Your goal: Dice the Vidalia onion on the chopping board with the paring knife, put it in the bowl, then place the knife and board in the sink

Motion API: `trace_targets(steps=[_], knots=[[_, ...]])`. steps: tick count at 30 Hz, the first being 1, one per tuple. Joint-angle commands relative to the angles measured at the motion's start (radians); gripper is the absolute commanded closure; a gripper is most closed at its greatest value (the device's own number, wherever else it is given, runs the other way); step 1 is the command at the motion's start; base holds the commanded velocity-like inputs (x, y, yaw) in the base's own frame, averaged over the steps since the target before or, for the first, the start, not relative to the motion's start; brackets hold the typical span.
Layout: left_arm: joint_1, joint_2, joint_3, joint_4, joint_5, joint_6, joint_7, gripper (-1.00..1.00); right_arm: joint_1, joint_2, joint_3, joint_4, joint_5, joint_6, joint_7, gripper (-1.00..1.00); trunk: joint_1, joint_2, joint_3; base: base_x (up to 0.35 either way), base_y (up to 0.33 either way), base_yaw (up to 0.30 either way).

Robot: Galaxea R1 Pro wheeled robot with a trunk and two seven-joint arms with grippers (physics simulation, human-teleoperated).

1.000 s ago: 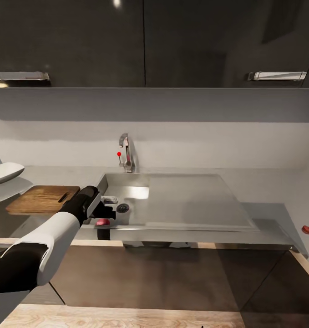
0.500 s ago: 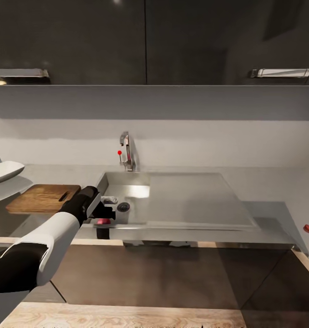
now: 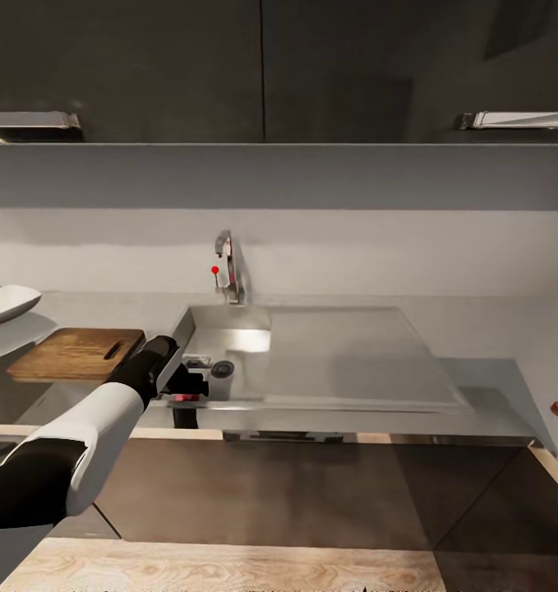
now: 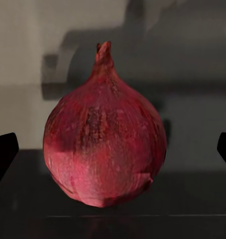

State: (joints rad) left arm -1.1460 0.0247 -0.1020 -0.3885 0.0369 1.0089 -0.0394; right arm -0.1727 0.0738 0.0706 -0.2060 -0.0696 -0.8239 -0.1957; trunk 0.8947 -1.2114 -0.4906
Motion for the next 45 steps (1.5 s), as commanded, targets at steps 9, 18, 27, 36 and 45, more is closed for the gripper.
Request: trace_targets(steps=[9, 18, 27, 36, 45], knots=[[-0.001, 0.001, -0.008, -0.001, 0.003, 0.004, -0.004, -1.00, -0.001, 0.000, 0.008, 0.000, -0.007, -0.003, -0.004, -1.00, 0.000, -0.001, -0.010, 0.000, 0.000, 0.000], [0.000, 0.001, -0.008, 0.000, 0.003, 0.003, -0.004, -1.00, -0.001, 0.000, 0.008, 0.000, -0.007, -0.003, -0.004, -1.00, 0.000, -0.001, -0.011, 0.000, 0.000, 0.000], [0.000, 0.001, -0.008, 0.000, 0.003, 0.002, -0.004, -1.00, -0.001, 0.000, 0.008, 0.000, -0.007, -0.003, -0.004, -1.00, 0.000, -0.001, -0.014, 0.000, 0.000, 0.000], [0.000, 0.001, -0.008, -0.001, 0.003, 0.002, -0.004, -1.00, -0.001, 0.000, 0.008, 0.000, -0.007, -0.003, -0.004, -1.00, 0.000, -0.001, -0.016, 0.000, 0.000, 0.000], [0.000, 0.001, -0.008, -0.001, 0.002, 0.002, -0.003, 1.00, -0.001, 0.000, 0.008, 0.000, -0.007, -0.003, -0.004, -1.00, 0.000, -0.001, -0.016, 0.000, 0.000, 0.000]])
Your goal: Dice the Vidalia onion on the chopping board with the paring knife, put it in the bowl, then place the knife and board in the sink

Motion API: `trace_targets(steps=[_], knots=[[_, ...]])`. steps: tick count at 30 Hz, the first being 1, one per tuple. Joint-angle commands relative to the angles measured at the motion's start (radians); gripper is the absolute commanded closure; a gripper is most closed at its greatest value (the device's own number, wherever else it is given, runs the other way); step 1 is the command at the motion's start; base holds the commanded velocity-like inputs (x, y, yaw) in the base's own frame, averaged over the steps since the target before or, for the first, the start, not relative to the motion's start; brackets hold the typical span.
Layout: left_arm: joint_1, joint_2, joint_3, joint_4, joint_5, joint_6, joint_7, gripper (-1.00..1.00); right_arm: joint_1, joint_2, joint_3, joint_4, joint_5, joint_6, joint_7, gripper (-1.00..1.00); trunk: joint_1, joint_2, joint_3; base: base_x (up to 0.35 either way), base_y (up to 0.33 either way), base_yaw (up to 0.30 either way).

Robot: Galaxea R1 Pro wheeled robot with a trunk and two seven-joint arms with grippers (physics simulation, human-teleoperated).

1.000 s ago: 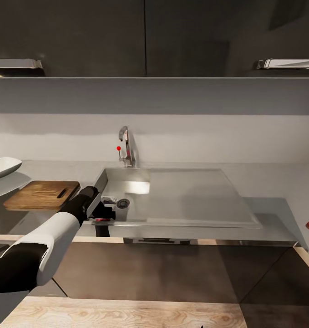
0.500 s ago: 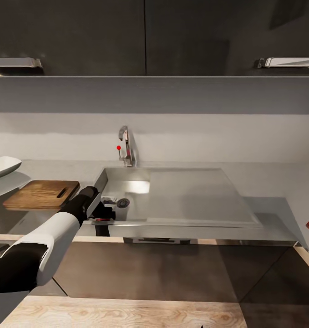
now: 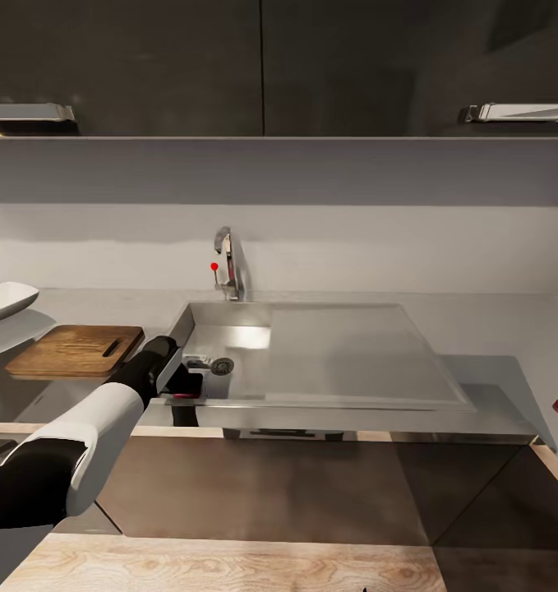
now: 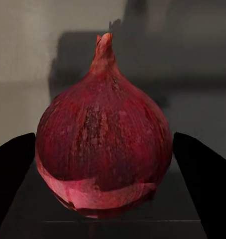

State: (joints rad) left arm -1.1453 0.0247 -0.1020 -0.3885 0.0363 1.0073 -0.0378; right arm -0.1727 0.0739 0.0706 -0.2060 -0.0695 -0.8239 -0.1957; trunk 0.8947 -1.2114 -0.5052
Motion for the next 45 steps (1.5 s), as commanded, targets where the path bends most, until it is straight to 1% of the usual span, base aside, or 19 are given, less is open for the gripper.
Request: trace_targets(steps=[1, 12, 18, 22, 24, 26, 29, 35, 45], knots=[[-0.001, 0.001, -0.008, -0.001, 0.002, 0.004, -0.005, 1.00, -0.001, 0.000, 0.008, 0.000, -0.007, -0.003, -0.004, -1.00, 0.000, -0.001, -0.001, 0.000, 0.000, 0.000], [-0.001, 0.001, -0.007, -0.003, 0.002, 0.004, -0.004, 1.00, -0.001, 0.000, 0.008, 0.000, -0.007, -0.003, -0.004, -1.00, 0.000, -0.001, -0.001, 0.000, 0.000, 0.000], [-0.001, -0.002, -0.001, -0.021, 0.001, 0.007, -0.004, 1.00, -0.001, 0.000, 0.008, 0.000, -0.007, -0.004, -0.004, -1.00, 0.000, -0.001, -0.001, 0.000, 0.000, 0.000], [-0.001, -0.004, -0.001, -0.084, 0.003, 0.010, -0.004, 1.00, -0.001, 0.000, 0.008, 0.000, -0.007, -0.004, -0.004, -1.00, 0.000, -0.001, -0.001, 0.000, 0.000, 0.000], [-0.001, -0.005, -0.001, -0.128, 0.003, 0.012, -0.004, 1.00, -0.001, 0.000, 0.008, 0.000, -0.007, -0.004, -0.004, -1.00, 0.000, -0.001, -0.001, 0.000, 0.000, 0.000], [-0.001, -0.005, -0.001, -0.198, 0.005, 0.012, -0.004, 1.00, -0.001, 0.000, 0.008, 0.000, -0.007, -0.004, -0.004, -1.00, 0.000, -0.001, -0.001, 0.000, 0.000, 0.000], [-0.001, -0.005, -0.001, -0.241, 0.005, 0.014, -0.004, 1.00, -0.001, 0.000, 0.008, 0.000, -0.007, -0.004, -0.004, -1.00, 0.000, -0.001, -0.001, 0.000, 0.000, 0.000], [-0.001, -0.002, -0.002, -0.264, 0.004, 0.014, -0.004, 1.00, -0.001, 0.000, 0.008, 0.000, -0.007, -0.004, -0.004, -1.00, 0.000, -0.001, 0.003, 0.000, 0.000, 0.000], [-0.001, -0.002, -0.002, -0.268, 0.004, 0.014, -0.004, 1.00, -0.001, 0.000, 0.008, 0.000, -0.007, -0.004, -0.004, -1.00, 0.000, -0.001, 0.018, 0.000, 0.000, 0.000]])
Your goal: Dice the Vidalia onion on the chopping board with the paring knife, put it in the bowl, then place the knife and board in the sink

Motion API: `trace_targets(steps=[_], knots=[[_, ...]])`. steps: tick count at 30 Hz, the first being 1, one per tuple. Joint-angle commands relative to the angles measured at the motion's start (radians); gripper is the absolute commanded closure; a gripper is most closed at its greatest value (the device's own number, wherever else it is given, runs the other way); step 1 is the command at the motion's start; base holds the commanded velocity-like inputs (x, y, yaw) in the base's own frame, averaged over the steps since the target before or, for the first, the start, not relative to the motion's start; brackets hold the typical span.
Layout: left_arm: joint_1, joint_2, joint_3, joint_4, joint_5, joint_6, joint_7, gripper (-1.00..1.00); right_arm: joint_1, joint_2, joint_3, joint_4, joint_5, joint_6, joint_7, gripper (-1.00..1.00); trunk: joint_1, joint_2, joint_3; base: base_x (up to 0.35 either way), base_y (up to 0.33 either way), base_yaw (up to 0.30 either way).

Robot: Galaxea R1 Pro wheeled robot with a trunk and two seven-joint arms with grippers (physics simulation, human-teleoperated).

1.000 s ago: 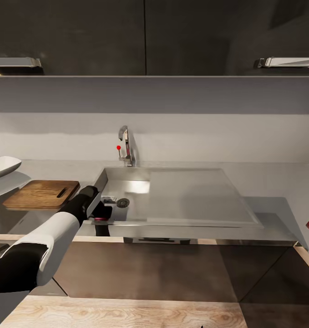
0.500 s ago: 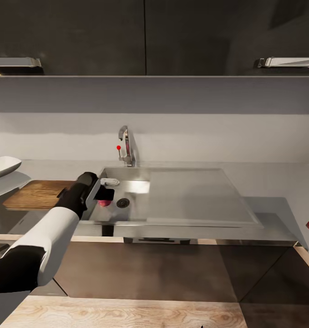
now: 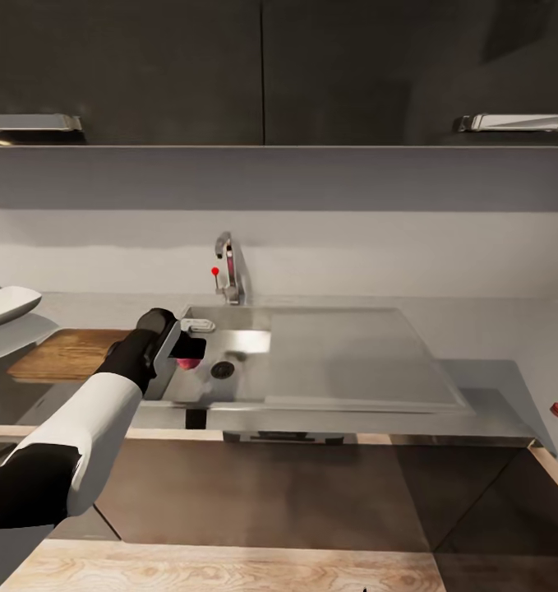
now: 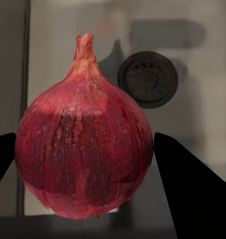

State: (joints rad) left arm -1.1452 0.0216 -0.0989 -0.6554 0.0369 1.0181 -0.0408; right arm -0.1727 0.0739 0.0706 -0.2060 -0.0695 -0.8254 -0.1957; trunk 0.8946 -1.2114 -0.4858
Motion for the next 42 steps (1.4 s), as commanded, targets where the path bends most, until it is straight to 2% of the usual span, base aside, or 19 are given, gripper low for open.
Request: trace_targets(steps=[1, 21, 37, 42], knots=[[-0.001, 0.001, -0.006, -0.002, 0.003, 0.004, -0.001, 1.00, -0.001, 0.000, 0.008, 0.000, -0.007, -0.003, -0.004, -1.00, 0.000, -0.001, 0.001, 0.000, 0.000, 0.000], [-0.001, 0.000, -0.012, -0.110, 0.005, 0.004, -0.001, 1.00, -0.001, 0.000, 0.008, 0.000, -0.007, -0.003, -0.004, -1.00, 0.000, -0.001, 0.032, 0.000, 0.000, 0.000], [0.008, 0.001, -0.010, -0.105, 0.006, 0.003, -0.001, 1.00, -0.001, 0.000, 0.008, 0.000, -0.007, -0.003, -0.004, -1.00, 0.000, -0.001, 0.057, 0.000, 0.000, 0.000], [0.009, 0.000, -0.010, -0.104, 0.006, 0.004, -0.001, 1.00, -0.001, 0.000, 0.008, 0.000, -0.007, -0.003, -0.004, -1.00, -0.019, 0.034, 0.081, 0.000, 0.000, 0.000]])
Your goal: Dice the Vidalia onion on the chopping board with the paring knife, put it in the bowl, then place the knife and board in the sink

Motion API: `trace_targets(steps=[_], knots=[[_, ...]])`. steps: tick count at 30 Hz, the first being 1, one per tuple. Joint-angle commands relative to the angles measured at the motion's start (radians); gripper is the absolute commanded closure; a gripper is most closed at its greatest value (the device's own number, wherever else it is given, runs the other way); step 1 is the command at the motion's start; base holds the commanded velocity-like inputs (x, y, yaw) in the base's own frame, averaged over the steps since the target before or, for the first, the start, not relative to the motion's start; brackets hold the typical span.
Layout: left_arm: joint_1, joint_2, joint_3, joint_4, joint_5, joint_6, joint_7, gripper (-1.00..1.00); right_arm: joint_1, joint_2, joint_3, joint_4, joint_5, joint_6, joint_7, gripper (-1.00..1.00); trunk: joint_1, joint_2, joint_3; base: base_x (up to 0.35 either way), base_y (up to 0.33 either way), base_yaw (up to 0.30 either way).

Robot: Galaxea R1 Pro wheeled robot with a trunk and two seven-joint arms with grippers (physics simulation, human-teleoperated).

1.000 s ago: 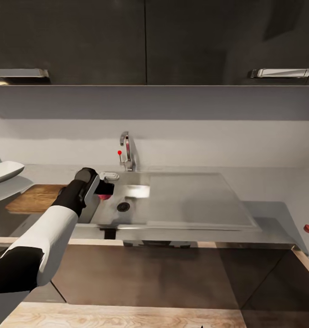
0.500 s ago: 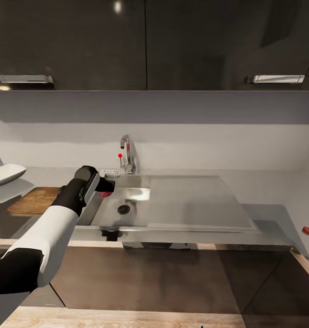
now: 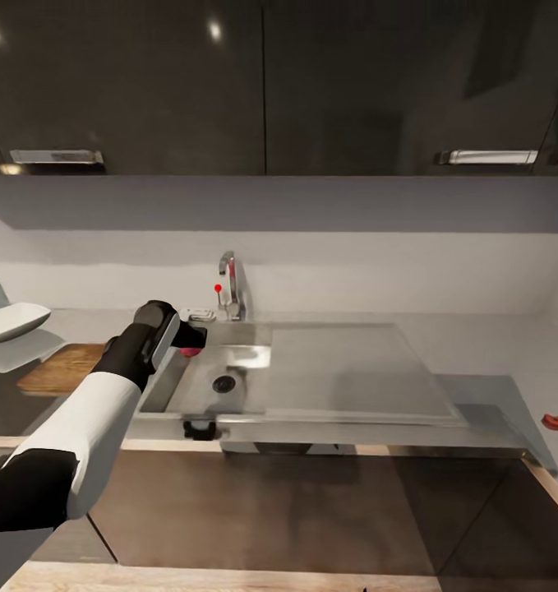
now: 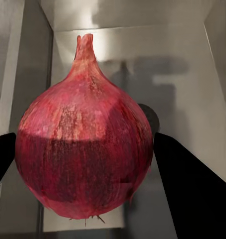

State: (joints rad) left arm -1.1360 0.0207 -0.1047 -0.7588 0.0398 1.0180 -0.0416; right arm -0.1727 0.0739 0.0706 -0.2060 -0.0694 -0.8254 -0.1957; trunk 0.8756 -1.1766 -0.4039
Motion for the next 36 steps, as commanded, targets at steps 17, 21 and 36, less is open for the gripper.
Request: trace_targets(steps=[17, 21, 36], knots=[[0.000, 0.001, -0.003, -0.002, 0.003, 0.004, 0.000, 1.00, -0.001, 0.000, 0.008, 0.000, -0.007, -0.003, -0.004, -1.00, -0.065, 0.119, 0.079, 0.000, 0.000, 0.000], [-0.001, 0.000, -0.003, -0.002, 0.003, 0.004, 0.000, 1.00, -0.001, 0.000, 0.008, 0.000, -0.007, -0.003, -0.004, -1.00, -0.081, 0.147, 0.098, 0.000, 0.000, 0.000], [-0.001, -0.001, -0.003, 0.000, 0.003, 0.004, 0.000, 1.00, -0.001, 0.000, 0.008, 0.000, -0.007, -0.002, -0.004, -1.00, -0.138, 0.252, 0.168, 0.000, 0.000, 0.000]])
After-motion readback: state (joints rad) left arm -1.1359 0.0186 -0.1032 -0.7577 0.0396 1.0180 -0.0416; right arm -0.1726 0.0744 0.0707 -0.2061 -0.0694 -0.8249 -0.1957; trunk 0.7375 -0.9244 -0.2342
